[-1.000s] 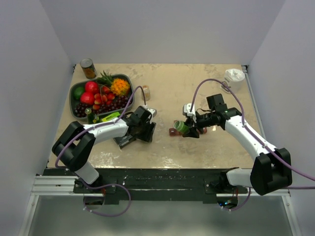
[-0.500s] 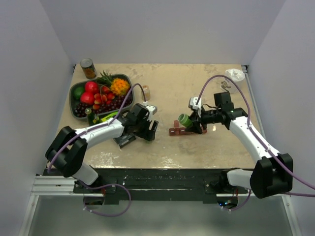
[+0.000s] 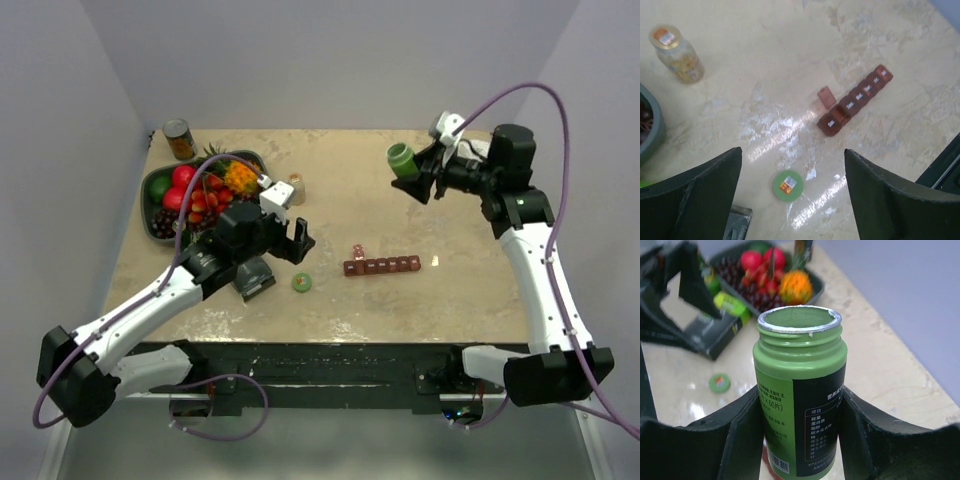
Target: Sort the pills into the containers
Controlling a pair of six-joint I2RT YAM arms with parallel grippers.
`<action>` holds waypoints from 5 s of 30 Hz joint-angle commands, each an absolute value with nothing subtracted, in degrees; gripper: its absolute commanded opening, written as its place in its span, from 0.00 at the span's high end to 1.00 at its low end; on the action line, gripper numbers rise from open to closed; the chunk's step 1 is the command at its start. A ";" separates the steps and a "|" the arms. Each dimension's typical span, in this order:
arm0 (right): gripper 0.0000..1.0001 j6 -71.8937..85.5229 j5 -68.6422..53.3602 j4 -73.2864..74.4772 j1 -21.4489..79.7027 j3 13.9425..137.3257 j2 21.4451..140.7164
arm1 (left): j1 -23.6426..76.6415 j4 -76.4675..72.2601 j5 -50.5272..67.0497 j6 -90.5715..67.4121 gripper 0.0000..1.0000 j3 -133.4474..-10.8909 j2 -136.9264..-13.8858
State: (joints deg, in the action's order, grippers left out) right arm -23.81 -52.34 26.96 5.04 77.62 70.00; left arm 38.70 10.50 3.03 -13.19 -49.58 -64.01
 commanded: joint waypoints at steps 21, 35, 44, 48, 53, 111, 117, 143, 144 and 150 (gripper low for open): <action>1.00 31.71 -57.26 -23.03 -7.71 93.13 68.72 | 38.50 2.99 -0.26 -10.64 0.11 -42.27 -50.45; 1.00 35.38 -49.57 -16.47 -10.42 89.39 66.16 | 38.58 -0.51 2.28 -9.14 0.11 -40.69 -49.22; 1.00 15.80 -62.00 -8.69 5.39 75.33 59.41 | 38.50 -1.23 2.02 -8.61 0.07 -36.92 -44.30; 1.00 24.97 -54.13 -14.44 -8.15 82.97 66.33 | 38.50 -0.97 2.73 -8.17 0.06 -37.53 -43.95; 1.00 17.30 -62.84 -12.45 6.32 80.18 63.83 | 38.50 -0.79 3.25 -7.74 0.06 -36.57 -42.81; 1.00 -51.77 -56.87 44.38 10.81 49.66 57.39 | 50.97 -31.99 16.61 -55.54 0.01 -45.88 -77.96; 1.00 -51.68 -56.86 44.12 10.99 49.66 57.57 | 52.29 -32.52 17.05 -55.90 0.01 -48.16 -80.50; 1.00 -50.36 -60.55 44.30 10.99 50.71 58.01 | 51.95 -26.45 16.88 -53.35 0.85 -46.41 -81.39; 1.00 -50.45 -60.73 44.47 10.81 50.97 58.01 | 51.77 -26.46 16.79 -53.52 0.86 -46.06 -81.30; 1.00 -50.71 -61.52 44.74 10.72 51.15 58.62 | 50.54 -26.46 16.61 -54.32 0.89 -43.68 -80.51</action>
